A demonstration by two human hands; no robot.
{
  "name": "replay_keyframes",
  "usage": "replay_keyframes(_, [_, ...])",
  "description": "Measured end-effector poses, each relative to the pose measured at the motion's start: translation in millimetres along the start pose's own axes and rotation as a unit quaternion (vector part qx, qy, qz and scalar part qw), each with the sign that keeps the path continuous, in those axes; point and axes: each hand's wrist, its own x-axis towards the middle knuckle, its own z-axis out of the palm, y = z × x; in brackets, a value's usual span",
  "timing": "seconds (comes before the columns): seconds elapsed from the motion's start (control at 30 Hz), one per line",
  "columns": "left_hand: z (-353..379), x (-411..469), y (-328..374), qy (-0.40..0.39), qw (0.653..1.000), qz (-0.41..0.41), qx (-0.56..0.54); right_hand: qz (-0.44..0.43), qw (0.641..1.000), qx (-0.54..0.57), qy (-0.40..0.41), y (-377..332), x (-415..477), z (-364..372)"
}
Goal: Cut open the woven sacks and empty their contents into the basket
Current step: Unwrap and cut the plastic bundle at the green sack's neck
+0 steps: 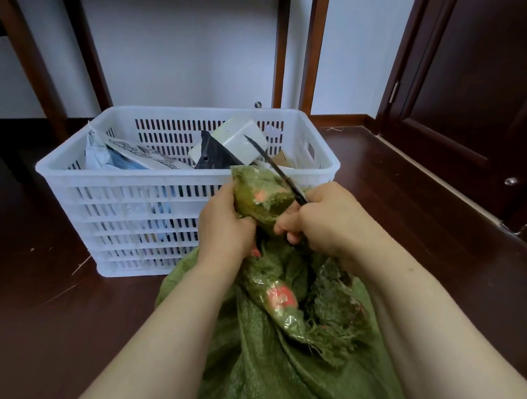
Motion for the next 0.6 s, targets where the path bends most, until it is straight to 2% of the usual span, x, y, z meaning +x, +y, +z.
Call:
replay_keyframes(0.03, [-3,-1,-7,-0.008,1.0,-0.008,0.018,0.002,0.995,0.094,-0.018,-1,-4,-6])
replay_keyframes(0.07, [-9,-3,-19,-0.02,0.998,-0.03,0.041,-0.002,0.976,0.218,-0.012,-4,-7,-19])
replay_keyframes(0.1, [-18,-5,-36,-0.034,0.995,-0.059,0.07,-0.018,0.937,0.348,0.008,-9,-11,-39])
replay_keyframes(0.13, [-27,-8,-53,-0.047,0.991,-0.084,0.094,-0.049,0.901,0.431,0.028,-14,-14,-63])
replay_keyframes(0.17, [-33,-12,-66,-0.062,0.987,-0.113,0.101,-0.084,0.893,0.44,0.047,-17,-17,-85])
replay_keyframes(0.2, [-36,-14,-69,-0.077,0.984,-0.137,0.089,-0.104,0.904,0.407,0.079,-14,-18,-98])
replay_keyframes(0.27, [-32,-10,-47,-0.098,0.982,-0.162,0.024,-0.088,0.931,0.33,0.128,2,-12,-93])
replay_keyframes(0.37, [-18,-6,-3,-0.171,0.968,-0.164,-0.081,-0.012,0.948,0.308,0.083,18,7,-48])
replay_keyframes(0.43, [-11,-8,12,-0.221,0.956,-0.156,-0.11,0.011,0.955,0.281,0.091,23,16,-32])
replay_keyframes(0.6, [-9,-9,12,-0.225,0.95,-0.136,-0.169,-0.055,0.963,0.176,0.197,31,27,-24])
